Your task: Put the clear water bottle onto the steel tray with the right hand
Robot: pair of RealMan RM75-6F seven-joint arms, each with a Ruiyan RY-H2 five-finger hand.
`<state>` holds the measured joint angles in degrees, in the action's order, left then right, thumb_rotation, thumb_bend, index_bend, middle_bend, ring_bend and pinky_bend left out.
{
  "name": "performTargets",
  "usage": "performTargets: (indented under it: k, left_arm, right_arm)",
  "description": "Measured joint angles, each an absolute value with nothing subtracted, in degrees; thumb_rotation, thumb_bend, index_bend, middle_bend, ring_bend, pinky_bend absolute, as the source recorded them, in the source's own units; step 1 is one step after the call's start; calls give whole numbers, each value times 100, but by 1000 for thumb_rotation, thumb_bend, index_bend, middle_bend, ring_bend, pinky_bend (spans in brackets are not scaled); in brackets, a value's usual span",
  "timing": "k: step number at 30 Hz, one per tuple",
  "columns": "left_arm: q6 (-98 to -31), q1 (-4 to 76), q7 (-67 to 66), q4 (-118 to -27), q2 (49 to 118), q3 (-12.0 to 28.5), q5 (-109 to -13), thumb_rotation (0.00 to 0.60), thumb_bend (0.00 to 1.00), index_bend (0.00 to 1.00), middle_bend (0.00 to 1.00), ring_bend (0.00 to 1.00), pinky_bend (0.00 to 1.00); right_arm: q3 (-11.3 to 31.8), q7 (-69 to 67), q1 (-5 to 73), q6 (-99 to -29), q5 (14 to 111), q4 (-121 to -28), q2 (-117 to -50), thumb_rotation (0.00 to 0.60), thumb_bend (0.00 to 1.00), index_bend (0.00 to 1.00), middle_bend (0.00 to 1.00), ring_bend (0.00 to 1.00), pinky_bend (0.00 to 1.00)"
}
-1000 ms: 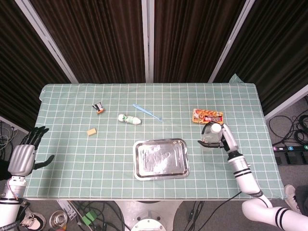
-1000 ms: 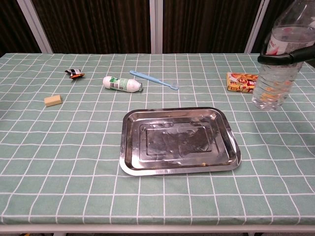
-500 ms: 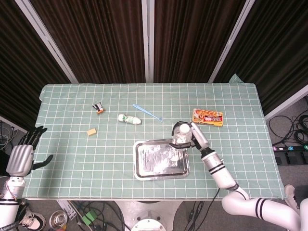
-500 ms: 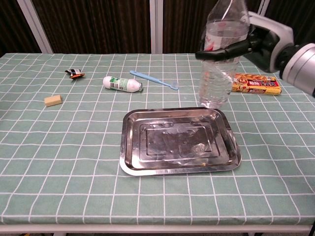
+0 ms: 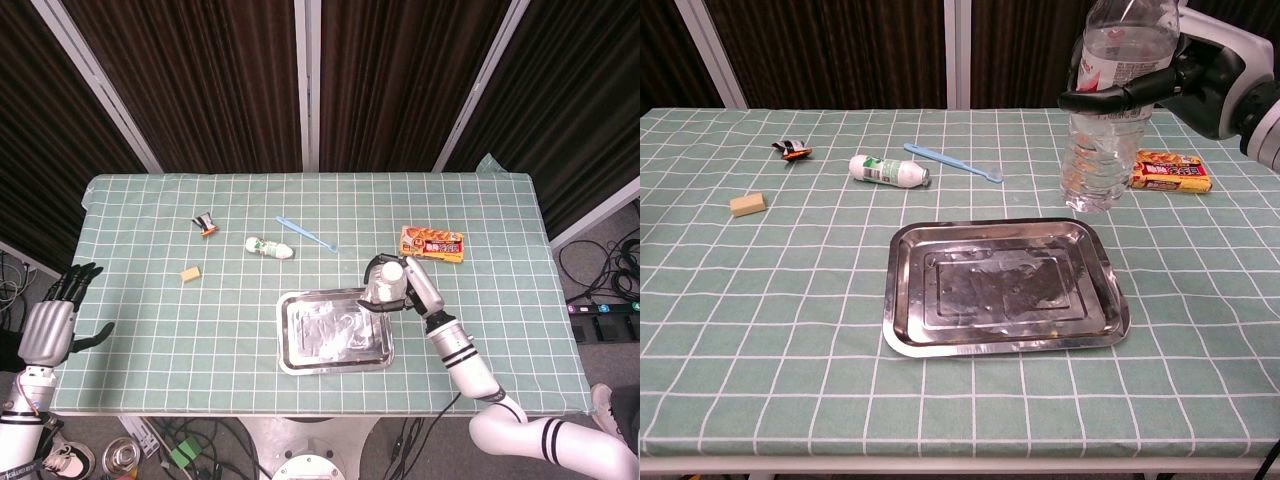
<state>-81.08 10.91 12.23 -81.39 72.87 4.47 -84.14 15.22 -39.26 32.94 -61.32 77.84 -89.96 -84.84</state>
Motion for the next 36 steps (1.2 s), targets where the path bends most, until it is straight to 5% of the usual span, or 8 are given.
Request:
performTargets:
  k: [8,19,27,36]
  left_arm:
    - [-8126,1066,1278,-8144,7231,396,-8482,600,258,163,180,87,189]
    - [-8204,954,1176,-8192,7162,378,-8404,600,275,163,180,87,189]
    - [-8274,954,1286,-8066,7209,420,-8434,600,275,163,180,87,189]
    - [-8375,906,1406,-7986,7190,447,-8458,600,275,163,180,87,189]
  right_arm:
    - [1375,-4100,2592,-6460,7831,-8973,-7459,600,99,699,578,400,457]
    - [1321,-4017,3579,-5495,7786,-8391,-9457,600,94,699,577,400,457]
    - [1254,-4253,3757,-5218,7805,-8010,-9718,600,85,687,566,401,445]
    - [937,-4678,3803,-5125,8232,-7709,-9675,600,0,539,462,291,362]
